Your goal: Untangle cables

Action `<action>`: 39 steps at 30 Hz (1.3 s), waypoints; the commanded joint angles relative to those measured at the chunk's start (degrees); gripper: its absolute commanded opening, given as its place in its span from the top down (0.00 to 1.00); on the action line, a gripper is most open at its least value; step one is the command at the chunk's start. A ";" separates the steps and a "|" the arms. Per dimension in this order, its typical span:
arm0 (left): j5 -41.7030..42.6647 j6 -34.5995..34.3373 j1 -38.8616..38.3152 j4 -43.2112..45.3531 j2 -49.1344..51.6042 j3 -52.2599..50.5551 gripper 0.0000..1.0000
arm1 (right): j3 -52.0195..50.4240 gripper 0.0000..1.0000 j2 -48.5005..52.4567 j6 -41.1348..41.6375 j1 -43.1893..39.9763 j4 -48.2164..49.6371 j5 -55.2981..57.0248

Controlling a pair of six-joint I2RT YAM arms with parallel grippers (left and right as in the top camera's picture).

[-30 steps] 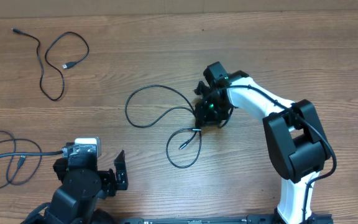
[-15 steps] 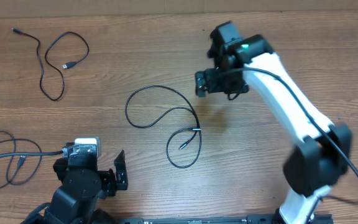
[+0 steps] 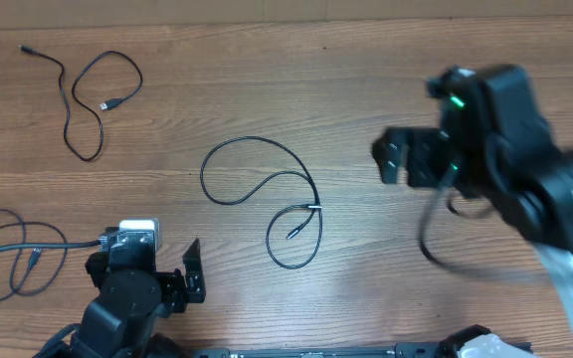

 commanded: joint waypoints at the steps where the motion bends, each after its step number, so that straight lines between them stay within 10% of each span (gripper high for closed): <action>1: 2.71 -0.48 0.37 1.31 -0.28 -0.09 0.00 | 1.31 0.00 -5.55 1.64 -0.22 -1.29 0.85; 14: 12.92 -15.43 0.35 20.26 2.32 -0.09 0.00 | 1.29 0.00 -20.31 2.62 -0.22 -7.41 1.73; 23: 15.96 -28.50 0.22 24.79 25.94 -0.09 0.01 | 1.29 0.00 -20.44 2.62 -0.22 -8.46 1.70; 39: 17.18 -14.82 -6.16 45.57 62.75 1.81 0.18 | 1.29 0.00 -20.44 2.62 -0.22 -10.19 1.70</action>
